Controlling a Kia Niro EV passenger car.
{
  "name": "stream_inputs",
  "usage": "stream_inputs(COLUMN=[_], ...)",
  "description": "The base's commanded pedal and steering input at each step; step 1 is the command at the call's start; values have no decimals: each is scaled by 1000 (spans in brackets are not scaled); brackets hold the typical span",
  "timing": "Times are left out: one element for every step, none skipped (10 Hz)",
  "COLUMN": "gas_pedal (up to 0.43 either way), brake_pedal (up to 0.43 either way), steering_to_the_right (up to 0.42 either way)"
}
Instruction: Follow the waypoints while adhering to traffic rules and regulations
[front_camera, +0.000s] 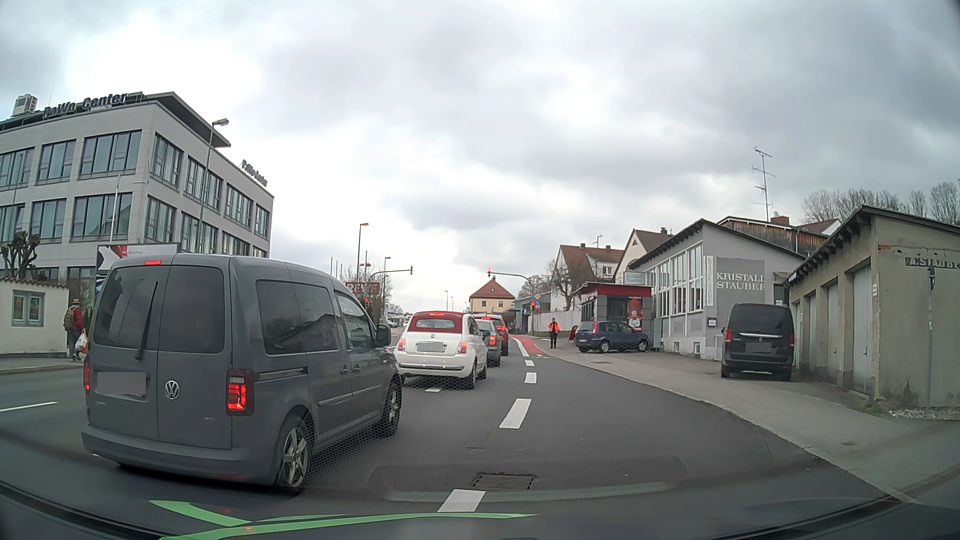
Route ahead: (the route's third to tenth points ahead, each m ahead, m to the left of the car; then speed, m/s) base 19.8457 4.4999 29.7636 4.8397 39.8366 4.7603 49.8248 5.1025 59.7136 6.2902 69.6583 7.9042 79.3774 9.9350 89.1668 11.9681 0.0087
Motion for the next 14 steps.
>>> stream_inputs(gas_pedal=[0, 0, 0, 0, 0, 0, 0, 0, 0, 0, 0, 0, 0, 0], brake_pedal=[335, 335, 335, 335, 335, 335, 335, 329, 329, 329, 329, 329, 329, 329], steering_to_the_right=[-219, -219, -219, -219, -219, -219, -219, -219, -219, -219, -219, -219, -219, -219])
